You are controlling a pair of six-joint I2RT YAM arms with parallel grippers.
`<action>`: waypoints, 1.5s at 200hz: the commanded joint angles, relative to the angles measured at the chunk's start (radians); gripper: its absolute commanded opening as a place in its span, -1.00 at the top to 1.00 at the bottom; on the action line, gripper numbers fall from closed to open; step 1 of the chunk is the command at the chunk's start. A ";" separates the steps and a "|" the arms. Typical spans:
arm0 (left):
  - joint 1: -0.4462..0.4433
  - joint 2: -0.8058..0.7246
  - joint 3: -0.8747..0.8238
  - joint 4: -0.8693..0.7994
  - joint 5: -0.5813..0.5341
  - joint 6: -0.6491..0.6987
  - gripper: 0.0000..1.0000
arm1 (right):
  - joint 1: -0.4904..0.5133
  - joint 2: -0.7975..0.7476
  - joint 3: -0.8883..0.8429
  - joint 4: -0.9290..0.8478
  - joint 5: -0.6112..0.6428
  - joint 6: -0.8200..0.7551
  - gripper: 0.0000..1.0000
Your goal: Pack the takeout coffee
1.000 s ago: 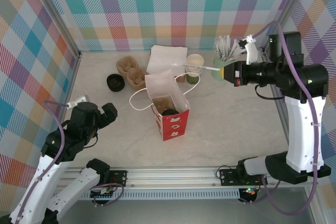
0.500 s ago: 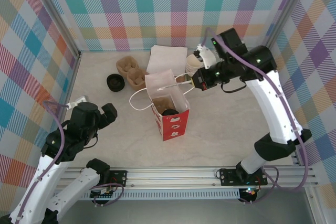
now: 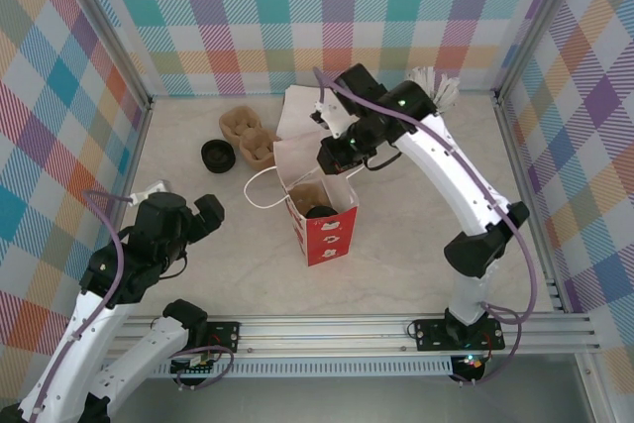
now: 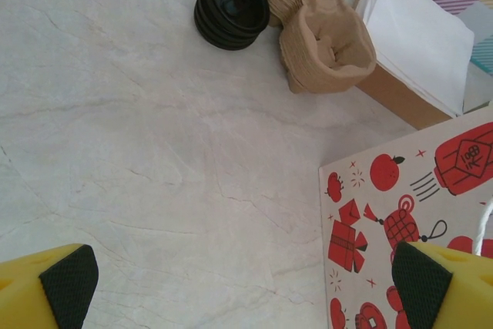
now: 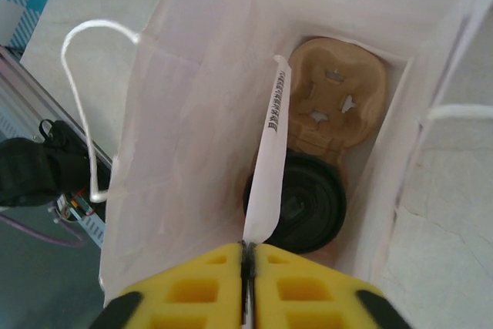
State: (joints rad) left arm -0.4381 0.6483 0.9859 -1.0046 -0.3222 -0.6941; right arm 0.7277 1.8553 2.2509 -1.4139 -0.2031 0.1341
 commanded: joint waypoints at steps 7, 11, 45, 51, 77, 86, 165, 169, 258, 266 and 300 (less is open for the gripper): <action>-0.005 0.023 -0.001 0.060 0.053 -0.008 -1.00 | 0.005 -0.004 0.037 0.048 -0.030 0.015 0.41; -0.005 0.028 0.003 0.060 0.057 -0.005 -1.00 | 0.005 -0.008 0.039 0.050 -0.028 0.015 0.36; 0.018 0.086 0.043 0.047 0.070 0.017 -1.00 | 0.001 -0.055 0.051 0.043 0.049 0.010 0.08; 0.028 0.096 0.052 0.044 0.075 0.022 -1.00 | -0.002 -0.068 0.049 0.042 0.065 0.010 0.05; 0.094 0.146 0.096 0.041 0.121 0.064 -1.00 | -0.005 -0.135 0.021 0.054 0.125 0.005 -0.06; 0.129 0.169 0.114 0.044 0.155 0.084 -1.00 | -0.005 -0.167 0.000 0.065 0.149 0.004 -0.12; 0.497 0.540 0.243 0.109 0.437 0.297 -0.92 | -0.016 -0.487 -0.371 0.276 0.294 -0.005 -0.55; 0.506 0.567 0.252 0.112 0.431 0.310 -0.90 | -0.016 -0.501 -0.389 0.287 0.300 -0.007 -0.59; 0.527 1.140 0.541 0.140 0.357 0.393 -0.50 | -0.028 -0.677 -0.646 0.462 0.375 -0.056 -0.99; 0.527 1.167 0.562 0.141 0.353 0.393 -0.49 | -0.028 -0.673 -0.646 0.455 0.382 -0.059 -0.99; 0.525 1.237 0.632 0.139 0.396 0.395 -0.42 | -0.030 -0.674 -0.658 0.450 0.400 -0.069 -0.99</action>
State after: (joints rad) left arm 0.0750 1.8618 1.5513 -0.8593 0.0444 -0.3195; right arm 0.7055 1.1839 1.6077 -0.9936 0.1734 0.0887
